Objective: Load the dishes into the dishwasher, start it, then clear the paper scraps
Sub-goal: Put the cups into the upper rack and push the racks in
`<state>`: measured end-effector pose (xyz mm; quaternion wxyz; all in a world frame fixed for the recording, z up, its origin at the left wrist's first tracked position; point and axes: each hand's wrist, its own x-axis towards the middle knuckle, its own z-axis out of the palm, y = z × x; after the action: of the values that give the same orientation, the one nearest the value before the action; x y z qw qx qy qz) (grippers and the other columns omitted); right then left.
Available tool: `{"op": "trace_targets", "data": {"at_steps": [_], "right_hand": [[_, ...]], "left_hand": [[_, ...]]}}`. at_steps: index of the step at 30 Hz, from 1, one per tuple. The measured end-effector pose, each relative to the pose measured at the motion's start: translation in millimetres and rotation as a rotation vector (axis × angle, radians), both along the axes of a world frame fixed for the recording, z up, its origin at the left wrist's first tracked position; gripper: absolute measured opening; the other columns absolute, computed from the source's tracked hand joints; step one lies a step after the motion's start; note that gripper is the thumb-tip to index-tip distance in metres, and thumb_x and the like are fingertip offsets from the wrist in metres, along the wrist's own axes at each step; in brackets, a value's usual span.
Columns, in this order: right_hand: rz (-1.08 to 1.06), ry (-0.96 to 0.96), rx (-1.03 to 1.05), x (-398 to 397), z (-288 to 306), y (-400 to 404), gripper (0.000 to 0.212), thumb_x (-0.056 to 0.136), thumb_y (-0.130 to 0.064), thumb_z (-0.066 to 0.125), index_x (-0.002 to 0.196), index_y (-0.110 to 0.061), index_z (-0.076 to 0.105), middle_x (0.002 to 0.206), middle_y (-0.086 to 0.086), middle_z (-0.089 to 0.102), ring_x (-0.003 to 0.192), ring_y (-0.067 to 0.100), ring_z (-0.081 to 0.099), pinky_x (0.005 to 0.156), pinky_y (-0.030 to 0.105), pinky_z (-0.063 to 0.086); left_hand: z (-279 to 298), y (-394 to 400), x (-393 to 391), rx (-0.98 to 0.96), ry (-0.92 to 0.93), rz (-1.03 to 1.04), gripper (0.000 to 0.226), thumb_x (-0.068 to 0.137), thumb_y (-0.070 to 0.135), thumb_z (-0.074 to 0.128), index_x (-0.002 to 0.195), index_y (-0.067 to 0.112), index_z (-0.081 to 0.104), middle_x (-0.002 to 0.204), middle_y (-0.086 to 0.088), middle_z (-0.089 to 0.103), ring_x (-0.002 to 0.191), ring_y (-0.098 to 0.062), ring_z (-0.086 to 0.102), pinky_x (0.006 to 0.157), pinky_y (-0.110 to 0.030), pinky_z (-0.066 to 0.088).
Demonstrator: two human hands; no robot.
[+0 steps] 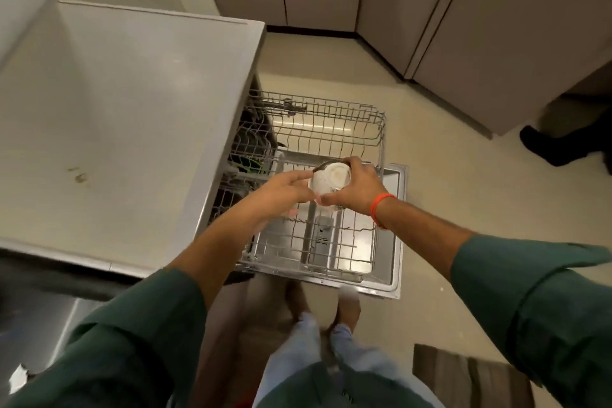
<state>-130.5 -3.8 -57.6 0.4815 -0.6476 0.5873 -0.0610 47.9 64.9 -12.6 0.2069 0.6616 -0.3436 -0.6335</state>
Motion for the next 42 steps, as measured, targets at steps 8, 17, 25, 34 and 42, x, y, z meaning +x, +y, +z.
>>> {"op": "trace_targets", "data": {"at_steps": [8,17,25,34,42], "right_hand": [[-0.149,-0.002,0.011,-5,-46,-69,0.107,0.060,-0.031,0.091,0.149,-0.025,0.032,0.141,0.009,0.040,0.126,0.027,0.047,0.109,0.041,0.042],[-0.219,-0.149,0.204,4,-126,-148,0.092,0.062,-0.016,0.088,0.141,-0.021,0.041,0.123,-0.001,0.060,0.114,0.018,0.059,0.100,0.036,0.050],[-0.275,-0.213,0.303,12,-182,-161,0.082,0.071,-0.017,0.081,0.144,-0.022,0.042,0.126,0.002,0.058,0.111,0.015,0.058,0.080,0.022,0.049],[-0.358,-0.252,0.392,19,-188,-165,0.059,0.092,-0.031,0.057,0.148,-0.023,0.040,0.133,-0.004,0.048,0.123,0.016,0.044,0.089,0.026,0.033],[-0.392,-0.339,0.274,28,-129,-150,0.063,0.096,-0.048,0.053,0.152,-0.023,0.038,0.158,-0.002,0.035,0.141,0.016,0.034,0.102,0.030,0.027]], "left_hand": [[-56,-100,-9,0.120,0.066,0.062,0.045,0.097,0.028,0.066,0.139,0.021,0.053,0.128,0.001,0.064,0.118,-0.017,0.061,0.104,-0.041,0.050],[-146,-190,-8,0.162,0.205,0.166,0.047,0.100,0.048,0.055,0.139,0.022,0.055,0.139,-0.006,0.056,0.123,-0.025,0.056,0.109,-0.043,0.045],[-201,-214,-21,0.209,0.372,0.352,0.029,0.101,0.048,0.053,0.113,0.022,0.056,0.107,-0.003,0.066,0.106,-0.024,0.068,0.087,-0.034,0.059],[-214,-209,-15,0.214,0.318,0.322,0.060,0.100,0.053,0.051,0.149,0.019,0.042,0.102,0.005,0.059,0.100,-0.019,0.064,0.099,-0.036,0.048],[-169,-178,-10,0.103,0.308,0.389,0.073,0.099,0.061,0.046,0.159,0.024,0.027,0.164,-0.013,0.025,0.149,-0.028,0.032,0.121,-0.048,0.029]]}}
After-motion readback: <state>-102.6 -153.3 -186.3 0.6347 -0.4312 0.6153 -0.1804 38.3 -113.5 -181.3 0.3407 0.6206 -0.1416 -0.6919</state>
